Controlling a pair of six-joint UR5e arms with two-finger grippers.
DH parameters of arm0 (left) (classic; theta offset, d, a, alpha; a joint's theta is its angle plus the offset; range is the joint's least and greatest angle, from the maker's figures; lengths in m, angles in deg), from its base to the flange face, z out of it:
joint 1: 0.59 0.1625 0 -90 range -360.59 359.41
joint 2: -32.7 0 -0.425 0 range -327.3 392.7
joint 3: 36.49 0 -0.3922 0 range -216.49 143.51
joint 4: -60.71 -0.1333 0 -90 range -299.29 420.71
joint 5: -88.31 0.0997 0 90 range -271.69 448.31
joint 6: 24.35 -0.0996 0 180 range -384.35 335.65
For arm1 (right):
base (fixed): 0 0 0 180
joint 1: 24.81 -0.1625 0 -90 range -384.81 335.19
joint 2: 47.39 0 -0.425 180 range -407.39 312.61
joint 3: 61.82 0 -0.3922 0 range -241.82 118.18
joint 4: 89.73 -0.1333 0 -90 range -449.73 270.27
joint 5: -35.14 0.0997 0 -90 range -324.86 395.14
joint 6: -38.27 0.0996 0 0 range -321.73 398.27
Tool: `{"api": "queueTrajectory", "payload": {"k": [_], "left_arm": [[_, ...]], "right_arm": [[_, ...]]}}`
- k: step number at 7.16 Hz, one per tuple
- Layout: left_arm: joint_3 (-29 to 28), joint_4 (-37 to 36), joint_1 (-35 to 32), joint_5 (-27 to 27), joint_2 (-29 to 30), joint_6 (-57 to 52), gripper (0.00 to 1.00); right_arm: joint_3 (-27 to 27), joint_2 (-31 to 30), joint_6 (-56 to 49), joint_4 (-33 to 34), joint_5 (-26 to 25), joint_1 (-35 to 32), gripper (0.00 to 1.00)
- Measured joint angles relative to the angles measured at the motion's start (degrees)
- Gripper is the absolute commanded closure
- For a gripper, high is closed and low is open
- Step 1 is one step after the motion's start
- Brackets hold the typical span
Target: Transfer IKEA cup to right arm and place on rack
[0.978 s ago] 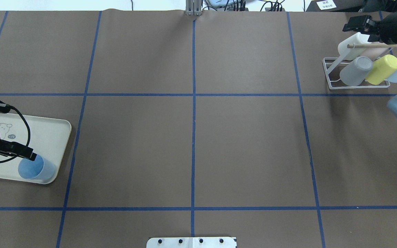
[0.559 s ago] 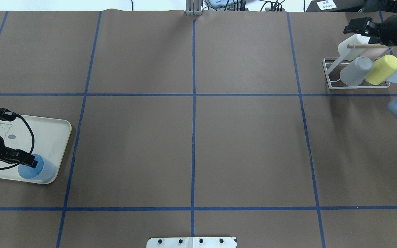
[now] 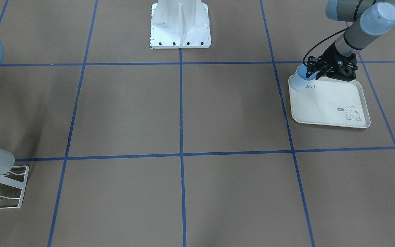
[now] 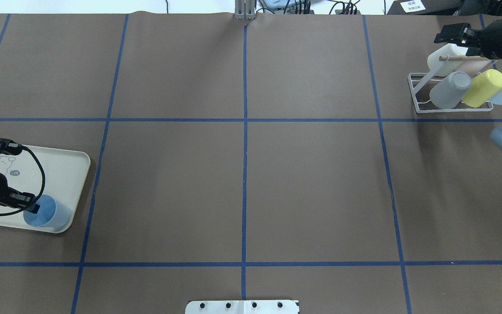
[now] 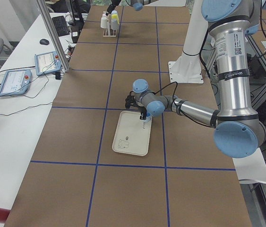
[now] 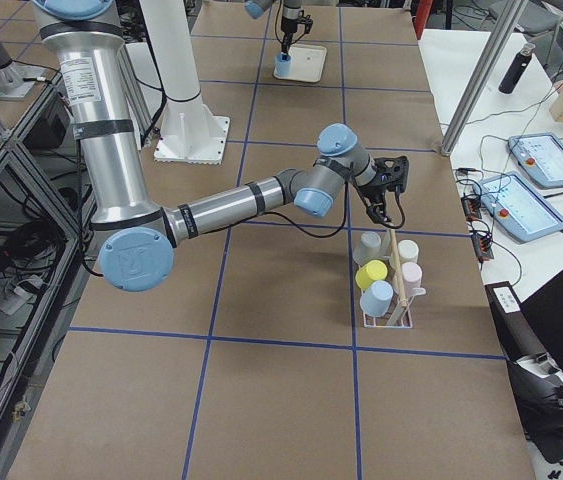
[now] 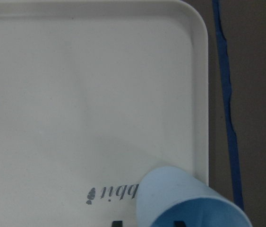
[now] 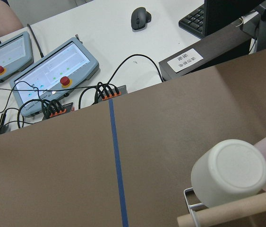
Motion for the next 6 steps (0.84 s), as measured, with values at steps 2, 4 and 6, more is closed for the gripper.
{"api": "queueTrajectory", "payload": {"k": [2,4,6], "left_arm": [[2.39,-0.02,-1.07,-0.1,-0.52,-0.1,1.0],[4.83,-0.02,-3.3,-0.07,1.52,2.75,1.0],[4.01,0.49,-4.46,-0.02,11.1,15.65,1.0]], "right_arm": [[-0.03,0.45,0.21,-0.03,-0.11,0.52,0.0],[-0.02,1.91,5.06,-0.26,-0.39,2.65,0.0],[-0.56,4.4,12.45,-0.34,-1.34,5.75,0.0]]}}
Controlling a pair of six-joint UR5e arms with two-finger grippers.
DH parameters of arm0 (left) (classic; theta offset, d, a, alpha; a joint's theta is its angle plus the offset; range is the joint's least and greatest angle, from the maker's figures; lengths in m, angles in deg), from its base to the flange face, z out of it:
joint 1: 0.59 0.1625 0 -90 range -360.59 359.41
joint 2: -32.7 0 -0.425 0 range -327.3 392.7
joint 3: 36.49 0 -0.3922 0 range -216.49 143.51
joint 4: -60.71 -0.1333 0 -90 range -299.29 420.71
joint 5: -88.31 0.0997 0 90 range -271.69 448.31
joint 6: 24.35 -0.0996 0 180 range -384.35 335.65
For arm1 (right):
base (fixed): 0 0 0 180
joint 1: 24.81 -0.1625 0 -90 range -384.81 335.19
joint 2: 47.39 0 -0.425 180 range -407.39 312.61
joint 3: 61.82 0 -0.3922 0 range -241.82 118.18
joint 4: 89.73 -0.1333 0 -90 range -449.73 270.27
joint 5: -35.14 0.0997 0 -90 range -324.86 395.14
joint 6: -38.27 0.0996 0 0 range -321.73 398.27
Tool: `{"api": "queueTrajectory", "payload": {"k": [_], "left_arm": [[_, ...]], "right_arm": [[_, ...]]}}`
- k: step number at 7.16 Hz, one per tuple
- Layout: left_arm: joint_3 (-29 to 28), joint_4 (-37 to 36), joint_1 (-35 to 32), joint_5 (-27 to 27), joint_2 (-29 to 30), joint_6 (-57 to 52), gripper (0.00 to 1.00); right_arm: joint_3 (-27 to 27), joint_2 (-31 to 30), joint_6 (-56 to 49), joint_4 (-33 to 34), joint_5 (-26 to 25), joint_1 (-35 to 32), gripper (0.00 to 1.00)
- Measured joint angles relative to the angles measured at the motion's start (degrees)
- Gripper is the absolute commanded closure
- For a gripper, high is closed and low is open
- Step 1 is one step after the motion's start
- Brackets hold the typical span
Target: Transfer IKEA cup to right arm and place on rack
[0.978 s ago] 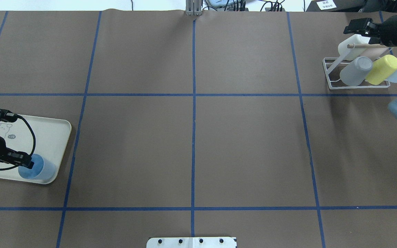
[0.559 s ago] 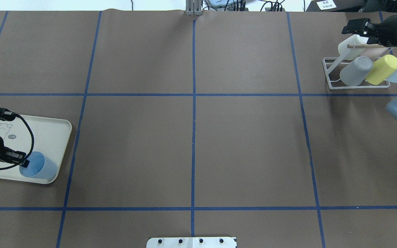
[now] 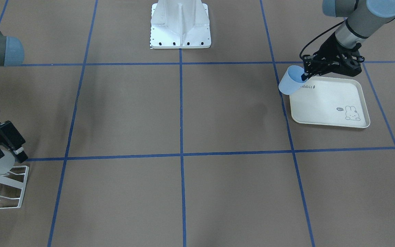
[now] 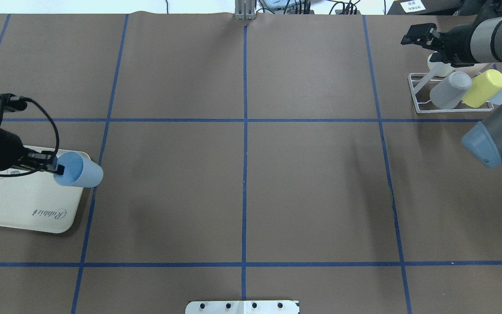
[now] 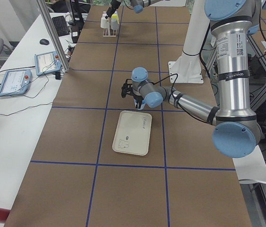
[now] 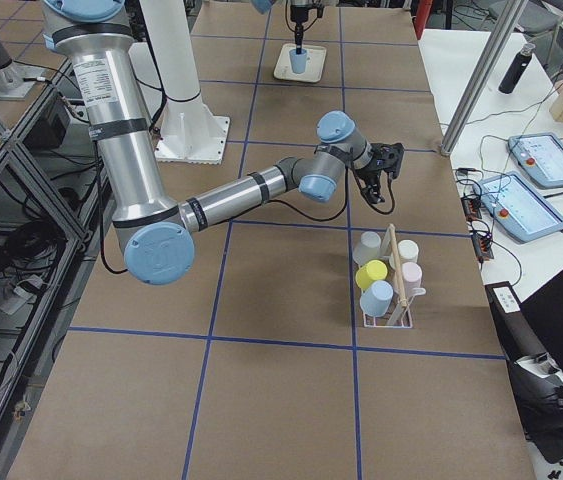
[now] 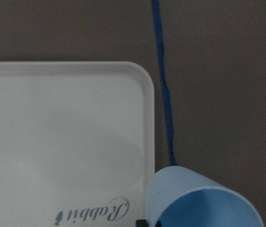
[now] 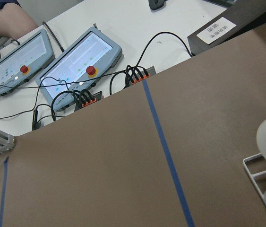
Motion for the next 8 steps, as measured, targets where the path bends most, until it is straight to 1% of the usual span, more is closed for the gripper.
{"api": "queueTrajectory", "payload": {"k": [2,3,4,5,6,7,8], "left_arm": [[-3.3,0.35,0.1,0.07,12.46,13.45,1.0],[-5.45,1.37,0.18,0.21,17.69,18.24,1.0],[-7.87,5.59,0.21,0.39,20.91,22.44,1.0],[-11.18,13.85,0.45,0.66,22.7,28.2,1.0],[-14.65,22.86,1.3,2.29,24.13,34.61,1.0],[-17.66,32.54,3.65,7.26,25.25,40.85,1.0],[-19.69,40.67,6.27,12.56,25.72,45.61,1.0]], "right_arm": [[-2.12,2.53,8.31,-0.01,-0.72,3.27,0.0],[-4.44,3.09,13.03,-0.01,-0.77,5.19,0.0],[-6.98,3.48,17.56,-0.03,-0.77,7.09,0.0],[-8.85,4.6,22.31,-0.07,-0.76,8.84,0.0],[-9.73,6.57,27.17,-0.11,-0.77,10.41,0.0],[-10.07,8.85,32.34,-0.16,-0.81,12.1,0.0],[-10.04,10.28,36.24,-1.33,-0.85,13.62,0.0]]}}
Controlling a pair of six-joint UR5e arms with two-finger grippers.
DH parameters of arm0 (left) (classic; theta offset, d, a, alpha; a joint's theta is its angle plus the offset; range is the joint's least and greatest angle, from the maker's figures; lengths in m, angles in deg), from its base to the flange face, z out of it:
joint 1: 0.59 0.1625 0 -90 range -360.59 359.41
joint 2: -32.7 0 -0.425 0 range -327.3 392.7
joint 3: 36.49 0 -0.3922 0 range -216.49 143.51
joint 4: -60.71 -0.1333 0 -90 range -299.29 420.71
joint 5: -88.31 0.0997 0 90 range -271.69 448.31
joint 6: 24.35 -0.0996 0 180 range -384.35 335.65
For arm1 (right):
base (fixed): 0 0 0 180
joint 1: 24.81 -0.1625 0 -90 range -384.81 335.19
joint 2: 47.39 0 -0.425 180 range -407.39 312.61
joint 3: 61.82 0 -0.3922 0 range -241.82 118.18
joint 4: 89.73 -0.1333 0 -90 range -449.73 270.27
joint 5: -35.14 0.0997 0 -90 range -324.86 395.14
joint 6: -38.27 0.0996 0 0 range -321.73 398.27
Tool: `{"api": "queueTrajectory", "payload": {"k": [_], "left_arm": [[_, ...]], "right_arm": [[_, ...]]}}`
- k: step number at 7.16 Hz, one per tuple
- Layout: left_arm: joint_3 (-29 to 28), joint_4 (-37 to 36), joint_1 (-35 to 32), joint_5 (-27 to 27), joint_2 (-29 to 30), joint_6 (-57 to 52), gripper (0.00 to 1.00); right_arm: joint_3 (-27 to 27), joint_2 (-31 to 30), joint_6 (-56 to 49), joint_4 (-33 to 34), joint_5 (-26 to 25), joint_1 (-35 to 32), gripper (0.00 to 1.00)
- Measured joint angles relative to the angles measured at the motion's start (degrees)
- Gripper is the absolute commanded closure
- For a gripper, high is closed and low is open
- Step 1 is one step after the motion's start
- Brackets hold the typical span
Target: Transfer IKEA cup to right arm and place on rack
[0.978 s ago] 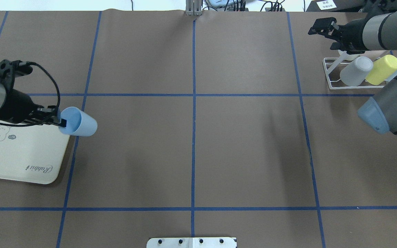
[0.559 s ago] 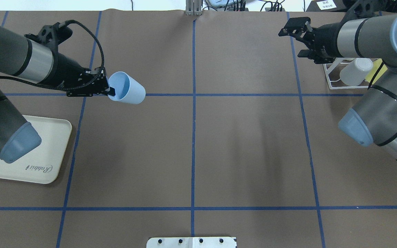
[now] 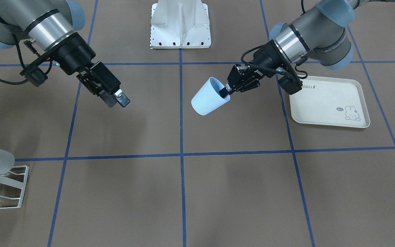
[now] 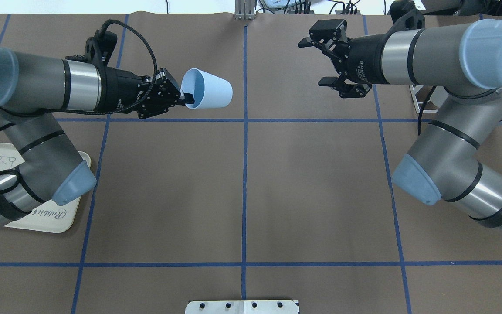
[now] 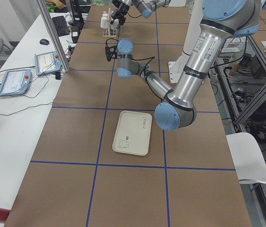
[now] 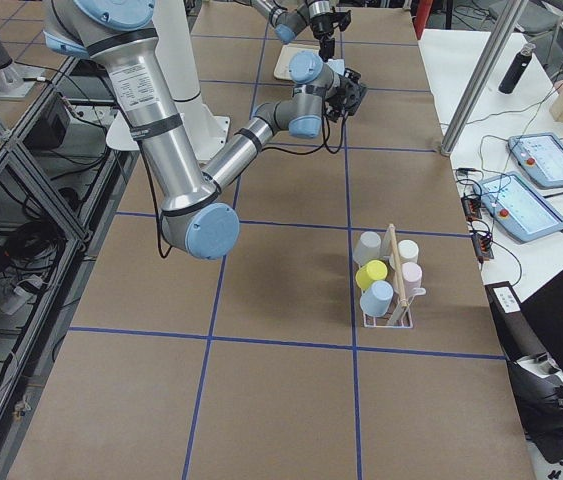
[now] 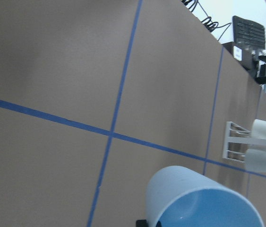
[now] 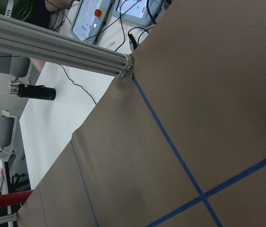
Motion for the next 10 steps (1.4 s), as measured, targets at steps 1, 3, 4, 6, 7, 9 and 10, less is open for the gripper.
{"api": "queueTrajectory", "payload": {"k": [1,3,4,6,7,9,10], "left_arm": [[-1.85,7.62,2.0,3.95,0.2,4.56,1.0],[-4.31,18.72,3.35,6.51,0.28,11.38,1.0],[-5.59,23.88,3.99,7.39,0.37,14.37,1.0],[-7.57,31.89,6.71,11.69,0.97,17.9,1.0],[-7.87,33.92,7.7,13.22,1.38,19.1,1.0],[-8.05,36.23,8.9,14.95,2.34,21.24,1.0],[-8.07,36.75,9.45,15.73,2.6,21.6,1.0]], "right_arm": [[0.39,0.57,4.07,-3.83,-0.28,1.48,0.0],[0.93,0.79,13.03,-10.85,-2.51,3.74,0.0],[0.85,0.94,16.42,-12.53,-3.96,4.85,0.0],[1.01,1.02,21.56,-15.61,-6.18,6.56,0.0],[1.06,1.06,22.43,-16.29,-6.92,7.41,0.0],[0.75,1.34,22.97,-16.66,-8.51,9.01,0.0],[0.56,1.48,23.45,-16.71,-8.9,9.35,0.0]]}}
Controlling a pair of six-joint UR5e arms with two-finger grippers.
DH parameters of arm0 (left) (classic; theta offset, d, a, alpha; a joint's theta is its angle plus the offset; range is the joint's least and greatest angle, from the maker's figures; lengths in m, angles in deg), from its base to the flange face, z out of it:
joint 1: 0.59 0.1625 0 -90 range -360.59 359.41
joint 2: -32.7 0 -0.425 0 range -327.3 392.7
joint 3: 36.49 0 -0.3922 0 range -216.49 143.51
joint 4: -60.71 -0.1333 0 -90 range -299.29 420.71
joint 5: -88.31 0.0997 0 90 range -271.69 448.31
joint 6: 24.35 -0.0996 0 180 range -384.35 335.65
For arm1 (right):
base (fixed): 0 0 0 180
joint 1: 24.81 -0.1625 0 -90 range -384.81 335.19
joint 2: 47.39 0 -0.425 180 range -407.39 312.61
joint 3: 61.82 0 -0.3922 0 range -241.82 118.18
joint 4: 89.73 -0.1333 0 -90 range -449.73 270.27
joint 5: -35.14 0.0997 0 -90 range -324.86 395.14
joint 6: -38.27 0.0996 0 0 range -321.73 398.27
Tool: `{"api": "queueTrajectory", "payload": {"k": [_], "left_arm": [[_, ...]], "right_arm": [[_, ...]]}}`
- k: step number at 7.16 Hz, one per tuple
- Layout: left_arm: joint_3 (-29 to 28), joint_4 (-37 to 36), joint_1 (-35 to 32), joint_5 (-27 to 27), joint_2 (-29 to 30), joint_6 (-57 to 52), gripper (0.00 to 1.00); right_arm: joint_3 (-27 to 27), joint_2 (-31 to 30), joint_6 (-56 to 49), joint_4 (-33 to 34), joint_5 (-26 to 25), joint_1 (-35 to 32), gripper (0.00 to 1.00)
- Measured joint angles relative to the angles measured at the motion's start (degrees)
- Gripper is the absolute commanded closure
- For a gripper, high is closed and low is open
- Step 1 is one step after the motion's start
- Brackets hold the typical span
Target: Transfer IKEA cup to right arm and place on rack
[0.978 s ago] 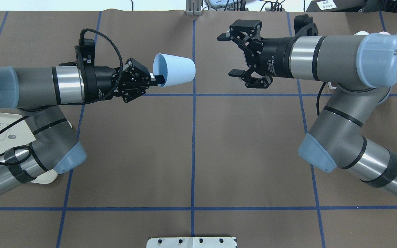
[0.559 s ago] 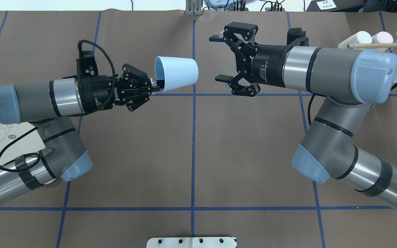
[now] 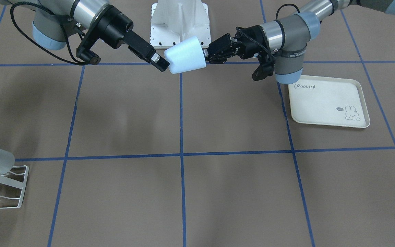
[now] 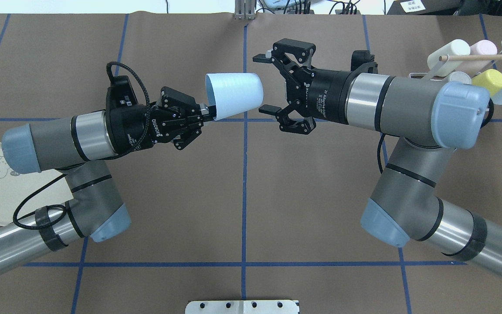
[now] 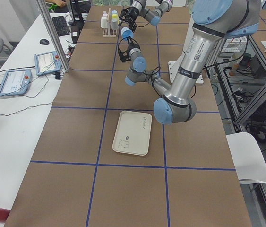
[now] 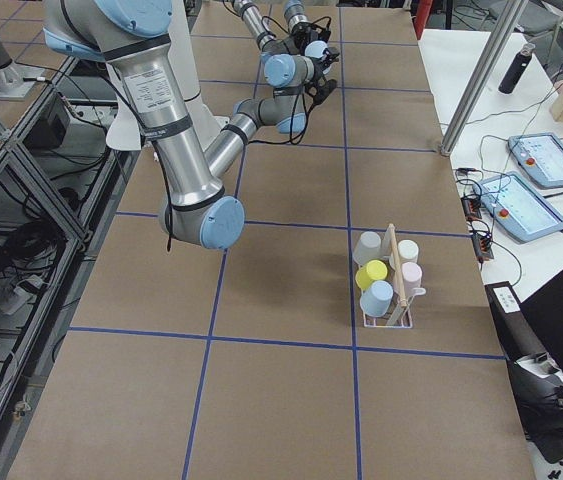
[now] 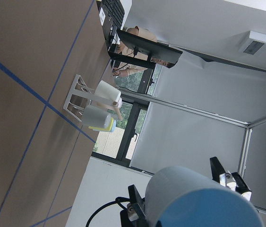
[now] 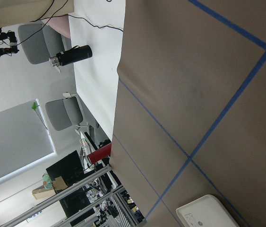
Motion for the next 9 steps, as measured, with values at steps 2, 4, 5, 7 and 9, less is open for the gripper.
{"api": "queueTrajectory", "payload": {"k": [2,4,5,7,9], "left_arm": [[0.01,0.31,0.53,0.53,0.45,0.2,1.0],[0.02,0.48,0.62,0.64,0.86,0.28,1.0],[0.01,0.64,0.66,0.65,0.91,0.28,1.0],[0.02,0.78,0.72,0.77,0.94,0.29,1.0],[-0.06,0.76,0.96,1.29,0.95,0.29,1.0]], "right_arm": [[-0.09,0.26,0.71,-0.37,-0.26,0.26,0.0],[-0.17,0.39,0.87,-0.52,-0.31,0.59,0.02],[-0.18,0.42,0.93,-0.8,-0.31,0.77,0.04],[-0.09,0.39,1.17,-2.44,-0.53,1.08,0.04],[-0.03,0.3,1.24,-3.01,-0.72,1.25,0.16]]}}
